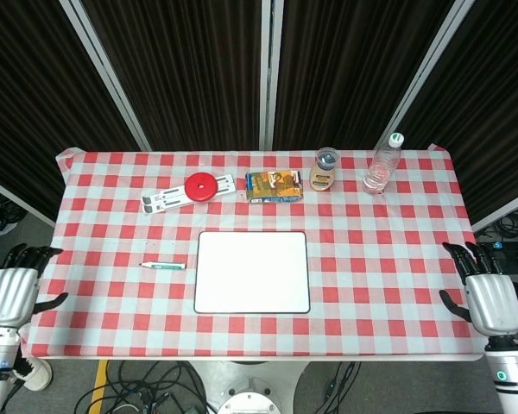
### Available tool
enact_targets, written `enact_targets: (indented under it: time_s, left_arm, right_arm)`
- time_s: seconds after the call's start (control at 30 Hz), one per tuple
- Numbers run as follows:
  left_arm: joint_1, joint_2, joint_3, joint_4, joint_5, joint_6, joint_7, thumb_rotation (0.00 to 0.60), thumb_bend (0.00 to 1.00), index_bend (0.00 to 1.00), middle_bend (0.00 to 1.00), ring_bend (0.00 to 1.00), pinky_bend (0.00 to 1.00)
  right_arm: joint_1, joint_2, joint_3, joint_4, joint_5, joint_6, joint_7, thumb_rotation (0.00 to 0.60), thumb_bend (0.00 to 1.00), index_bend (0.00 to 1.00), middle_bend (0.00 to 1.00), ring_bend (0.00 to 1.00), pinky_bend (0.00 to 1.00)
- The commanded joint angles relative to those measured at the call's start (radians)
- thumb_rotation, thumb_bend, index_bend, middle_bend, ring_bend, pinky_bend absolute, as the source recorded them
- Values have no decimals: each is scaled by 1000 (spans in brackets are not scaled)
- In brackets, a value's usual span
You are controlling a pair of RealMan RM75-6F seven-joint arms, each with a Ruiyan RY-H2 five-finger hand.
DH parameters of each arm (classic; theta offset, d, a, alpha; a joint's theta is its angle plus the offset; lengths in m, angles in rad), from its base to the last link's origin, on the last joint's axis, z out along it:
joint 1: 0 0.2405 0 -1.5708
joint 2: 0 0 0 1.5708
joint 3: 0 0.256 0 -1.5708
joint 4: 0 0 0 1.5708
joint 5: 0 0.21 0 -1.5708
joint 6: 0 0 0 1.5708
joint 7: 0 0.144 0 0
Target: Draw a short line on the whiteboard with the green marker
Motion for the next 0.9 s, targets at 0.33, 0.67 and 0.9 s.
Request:
enact_targets:
  time_s: [0.33, 0.67, 0.9]
  left_arm:
    - [-303, -116, -84, 37, -34, -338, 160, 600, 144, 427, 410, 678, 884]
    - [-435, -308, -81, 43, -345, -482, 561, 600, 165, 429, 427, 754, 935]
    - [-478, -401, -70, 50, -509, -433, 728, 600, 189, 430, 428, 767, 940]
  right_arm:
    - [2, 20, 3, 10, 3, 1, 23, 600, 161, 115, 168, 90, 106]
    - [4, 27, 4, 25, 23, -15, 42, 600, 162, 114, 168, 90, 106]
    - [5, 26, 3, 37, 27, -18, 59, 600, 161, 115, 168, 90, 106]
